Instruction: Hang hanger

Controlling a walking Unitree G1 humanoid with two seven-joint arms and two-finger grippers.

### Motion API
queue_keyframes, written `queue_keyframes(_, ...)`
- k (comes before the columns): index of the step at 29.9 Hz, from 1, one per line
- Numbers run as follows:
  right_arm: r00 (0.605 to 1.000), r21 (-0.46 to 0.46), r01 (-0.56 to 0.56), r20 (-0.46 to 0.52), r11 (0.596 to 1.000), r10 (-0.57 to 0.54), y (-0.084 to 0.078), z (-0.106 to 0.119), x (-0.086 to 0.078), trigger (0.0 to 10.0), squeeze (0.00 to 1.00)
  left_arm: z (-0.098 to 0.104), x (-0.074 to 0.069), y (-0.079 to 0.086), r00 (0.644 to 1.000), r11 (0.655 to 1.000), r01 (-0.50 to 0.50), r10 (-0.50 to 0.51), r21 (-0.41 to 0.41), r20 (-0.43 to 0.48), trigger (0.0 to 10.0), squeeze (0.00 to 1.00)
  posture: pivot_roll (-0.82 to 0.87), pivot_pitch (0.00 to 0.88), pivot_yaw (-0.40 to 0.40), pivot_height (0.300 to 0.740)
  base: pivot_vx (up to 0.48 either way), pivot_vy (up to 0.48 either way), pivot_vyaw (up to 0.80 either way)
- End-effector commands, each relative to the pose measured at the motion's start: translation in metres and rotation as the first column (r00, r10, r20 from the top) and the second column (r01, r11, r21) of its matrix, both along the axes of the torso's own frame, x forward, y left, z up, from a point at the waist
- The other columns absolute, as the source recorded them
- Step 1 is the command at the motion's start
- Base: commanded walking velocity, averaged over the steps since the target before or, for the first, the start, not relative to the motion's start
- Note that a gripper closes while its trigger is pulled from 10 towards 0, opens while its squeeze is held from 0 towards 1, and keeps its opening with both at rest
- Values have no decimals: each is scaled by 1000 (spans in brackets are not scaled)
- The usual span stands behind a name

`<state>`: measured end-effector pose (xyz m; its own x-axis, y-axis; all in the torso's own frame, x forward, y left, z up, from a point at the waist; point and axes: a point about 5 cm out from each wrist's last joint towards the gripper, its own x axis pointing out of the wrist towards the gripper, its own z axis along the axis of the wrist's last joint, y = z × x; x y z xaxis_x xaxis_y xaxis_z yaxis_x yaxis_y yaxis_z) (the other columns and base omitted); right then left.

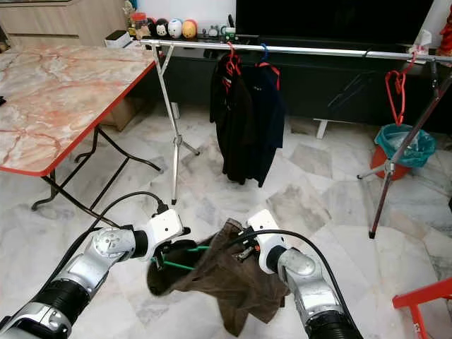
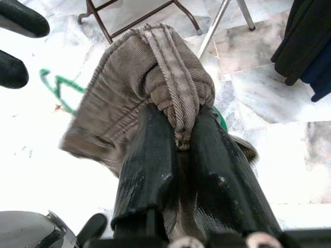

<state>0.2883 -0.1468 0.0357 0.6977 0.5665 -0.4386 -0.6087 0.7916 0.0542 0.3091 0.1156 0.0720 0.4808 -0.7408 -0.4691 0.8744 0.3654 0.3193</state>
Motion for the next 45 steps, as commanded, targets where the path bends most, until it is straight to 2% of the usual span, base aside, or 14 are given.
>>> queue_keyframes(1, 998, 18, -12, 63, 1000, 11, 5, 15, 9, 10000, 0, 5, 2, 1, 1000, 1000, 6, -6, -5, 22, 10000, 1000, 115, 3, 11, 740, 0, 0, 0)
queue_keyframes(3, 998, 21, -14, 65, 1000, 12, 6, 16, 9, 10000, 0, 6, 3, 2, 999, 1000, -9, 9, 0, 37, 10000, 1000, 115, 3, 12, 740, 0, 0, 0)
queue_keyframes(4, 998, 23, -16, 67, 1000, 14, 6, 16, 9, 10000, 0, 7, 6, 3, 998, 999, -34, 34, -1, 51, 10000, 643, 115, 3, 13, 740, 0, 0, 0)
queue_keyframes(5, 998, 24, -18, 68, 1000, 17, 7, 16, 9, 10000, 0, 7, 7, 4, 997, 999, -48, 49, -4, 53, 10000, 0, 115, 3, 13, 740, 0, 0, 0)
queue_keyframes(7, 997, 25, -20, 69, 1000, 18, 7, 16, 9, 10000, 0, 7, 8, 5, 997, 999, -51, 52, -5, 52, 10000, 0, 115, 3, 13, 740, 0, 0, 0)
queue_keyframes(8, 997, 27, -24, 70, 999, 22, 7, 16, 8, 10000, 0, 7, 7, 6, 999, 999, -46, 46, -20, 17, 10000, 0, 115, 3, 14, 740, 0, 0, 0)
queue_keyframes(10, 997, 27, -32, 70, 999, 30, 7, 15, 7, 10000, 0, 7, 5, 8, 1000, 999, -30, 30, -23, 4, 10000, 0, 114, 3, 14, 740, 0, 0, 0)
queue_keyframes(18, 993, 22, -99, 69, 995, 97, 8, 16, 3, 10000, 0, 5, 6, 17, 999, 999, -41, 41, 9, 7, 10000, 0, 114, 1, 13, 740, 0, 0, 0)
queue_keyframes(21, 982, 20, -179, 60, 984, 177, 9, 15, -4, 10000, 0, 3, 5, 17, 999, 999, -33, 33, 8, -7, 10000, 0, 113, 3, 11, 740, 0, 0, 0)
queue_keyframes(25, 974, 15, -220, 62, 975, 219, 8, 16, -8, 10000, 0, 0, 2, 15, 999, 1000, -4, 4, 3, -45, 10000, 0, 110, 3, 11, 740, 0, 0, 0)
queue_keyframes(33, 947, 26, -309, 100, 951, 305, 8, 24, -13, 10000, 0, -9, -7, 18, 989, 995, 86, -79, 54, -126, 10000, 0, 108, 3, 12, 740, 0, 0, 0)
queue_keyframes(39, 930, 44, -352, 128, 935, 344, 9, 31, -16, 10000, 0, -17, -9, 28, 984, 982, 107, -83, 155, -156, 10000, 0, 109, 2, 14, 740, 0, 0, 0)
queue_keyframes(45, 906, 65, -406, 156, 911, 393, 11, 37, -20, 10000, 0, -22, -11, 27, 979, 984, 108, -79, 145, -189, 10000, 0, 106, 2, 15, 740, 0, 0, 0)
